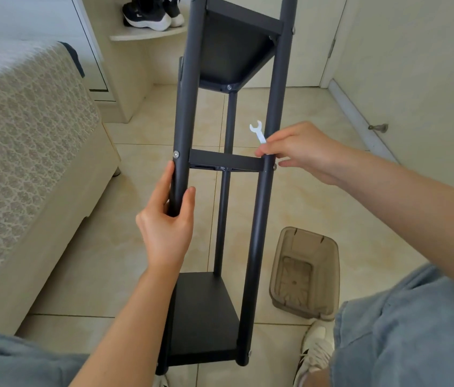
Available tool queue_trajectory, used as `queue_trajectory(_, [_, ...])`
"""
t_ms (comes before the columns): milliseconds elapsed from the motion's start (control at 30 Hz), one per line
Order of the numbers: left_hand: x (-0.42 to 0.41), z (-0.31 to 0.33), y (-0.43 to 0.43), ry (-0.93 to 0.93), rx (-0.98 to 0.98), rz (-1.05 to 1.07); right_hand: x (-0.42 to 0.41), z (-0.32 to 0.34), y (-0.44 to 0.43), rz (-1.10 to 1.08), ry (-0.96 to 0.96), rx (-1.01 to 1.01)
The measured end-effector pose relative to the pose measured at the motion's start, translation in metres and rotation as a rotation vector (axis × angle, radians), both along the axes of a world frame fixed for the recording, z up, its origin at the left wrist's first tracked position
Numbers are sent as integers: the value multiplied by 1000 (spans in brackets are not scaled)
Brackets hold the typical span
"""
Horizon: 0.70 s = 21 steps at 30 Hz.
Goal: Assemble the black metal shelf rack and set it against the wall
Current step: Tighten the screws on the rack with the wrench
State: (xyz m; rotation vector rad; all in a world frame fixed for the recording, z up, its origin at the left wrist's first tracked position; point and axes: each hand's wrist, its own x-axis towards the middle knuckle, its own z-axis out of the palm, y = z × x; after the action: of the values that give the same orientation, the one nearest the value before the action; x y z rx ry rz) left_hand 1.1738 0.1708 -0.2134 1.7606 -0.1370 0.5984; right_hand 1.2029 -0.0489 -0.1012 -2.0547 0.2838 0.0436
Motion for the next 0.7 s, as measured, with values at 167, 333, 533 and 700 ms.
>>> queue_trajectory(167, [3, -5, 3, -16, 16, -38, 9, 0, 7, -64, -20, 259])
queue_trajectory(333, [7, -14, 2, 2, -22, -49, 13, -4, 7, -103, -43, 329])
queue_trajectory(533, [8, -19, 6, 28, -121, -31, 9, -8, 18, -82, -89, 466])
queue_trajectory(700, [16, -18, 6, 30, -158, -3, 5, 3, 24, -53, -119, 517])
